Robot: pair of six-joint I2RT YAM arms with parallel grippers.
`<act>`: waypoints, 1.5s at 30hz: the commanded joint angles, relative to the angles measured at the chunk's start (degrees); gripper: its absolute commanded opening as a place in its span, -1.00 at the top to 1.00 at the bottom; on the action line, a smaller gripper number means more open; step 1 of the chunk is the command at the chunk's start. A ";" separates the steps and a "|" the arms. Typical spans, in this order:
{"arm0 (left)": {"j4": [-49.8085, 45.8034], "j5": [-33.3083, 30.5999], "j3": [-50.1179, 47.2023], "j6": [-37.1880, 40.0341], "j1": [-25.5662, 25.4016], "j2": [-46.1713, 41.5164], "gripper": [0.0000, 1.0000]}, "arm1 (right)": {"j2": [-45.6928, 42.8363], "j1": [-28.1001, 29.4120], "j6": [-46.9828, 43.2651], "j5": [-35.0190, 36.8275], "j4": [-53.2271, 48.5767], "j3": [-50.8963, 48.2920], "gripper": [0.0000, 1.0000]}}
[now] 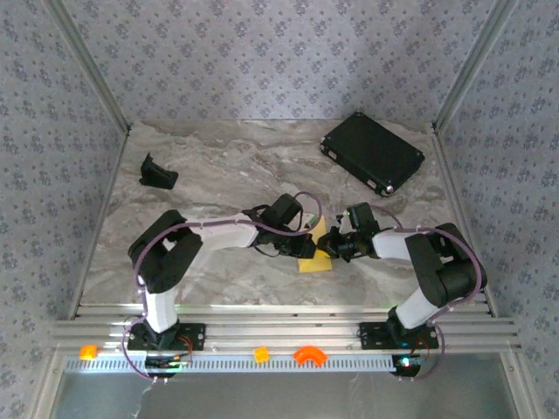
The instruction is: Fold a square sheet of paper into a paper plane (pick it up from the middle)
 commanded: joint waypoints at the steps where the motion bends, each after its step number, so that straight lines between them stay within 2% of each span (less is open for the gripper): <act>1: 0.61 3.91 2.25 -1.02 -0.07 2.16 0.81 | 1.64 -0.49 -0.44 3.14 -4.03 -1.66 1.00; 8: -0.82 2.77 3.12 -0.09 -0.07 5.36 0.81 | 1.96 -0.40 -0.44 3.05 -3.86 -1.74 1.00; 16: -1.14 1.13 -0.82 0.79 -0.07 5.94 0.81 | 2.40 -0.48 -0.63 2.90 -3.94 -1.81 1.00; 23: -3.05 -1.51 -3.76 2.63 -0.23 3.94 0.82 | 2.66 -0.57 -0.87 2.87 -4.15 -1.65 1.00; 35: -5.61 -2.00 -6.59 4.18 -2.31 1.40 0.80 | 2.28 -1.27 -1.17 2.78 -4.38 -2.17 1.00; 45: -3.67 -1.98 -12.49 3.23 -2.75 -2.13 0.75 | 1.63 -1.62 -1.41 2.37 -4.47 -2.60 1.00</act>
